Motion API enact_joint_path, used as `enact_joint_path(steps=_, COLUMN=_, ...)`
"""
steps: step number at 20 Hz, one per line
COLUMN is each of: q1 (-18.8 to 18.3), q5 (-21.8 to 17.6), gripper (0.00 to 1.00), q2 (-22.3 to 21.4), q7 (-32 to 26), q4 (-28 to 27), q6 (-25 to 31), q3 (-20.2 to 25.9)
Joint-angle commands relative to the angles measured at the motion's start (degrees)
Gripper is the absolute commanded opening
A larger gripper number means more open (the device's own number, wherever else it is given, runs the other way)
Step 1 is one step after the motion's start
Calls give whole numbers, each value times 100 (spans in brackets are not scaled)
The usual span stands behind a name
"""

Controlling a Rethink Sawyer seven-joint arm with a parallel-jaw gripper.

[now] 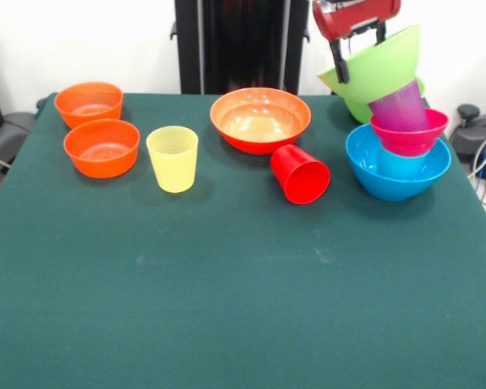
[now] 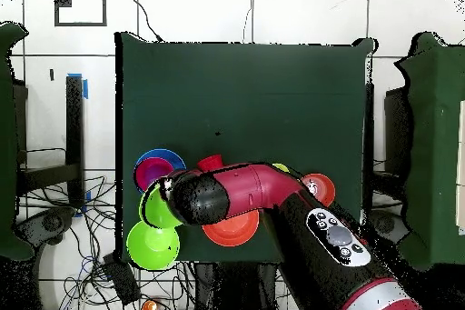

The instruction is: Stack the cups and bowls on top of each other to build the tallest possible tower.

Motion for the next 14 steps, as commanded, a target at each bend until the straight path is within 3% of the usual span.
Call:
enact_joint_path(steps=1, q1=0, q5=-90, gripper=100, q2=72, q7=130, q4=-55, q6=323, q3=-108)
enact_joint_path(steps=6, q1=17, q5=-84, gripper=100, q2=89, q7=114, q4=-131, q6=383, q3=-120)
enact_joint_path(steps=9, q1=-165, q5=223, gripper=100, q2=-286, q7=9, q4=93, q6=727, q3=160)
enact_joint_path(steps=10, q1=-303, q5=461, gripper=100, q2=-571, q7=-64, q4=253, q6=943, q3=365)
enact_joint_path(steps=11, q1=-600, q5=1096, gripper=100, q2=-1301, q7=-269, q4=558, q6=1506, q3=784)
enact_joint_path(steps=14, q1=-854, q5=1990, gripper=100, q2=-2399, q7=-744, q4=702, q6=2617, q3=1000)
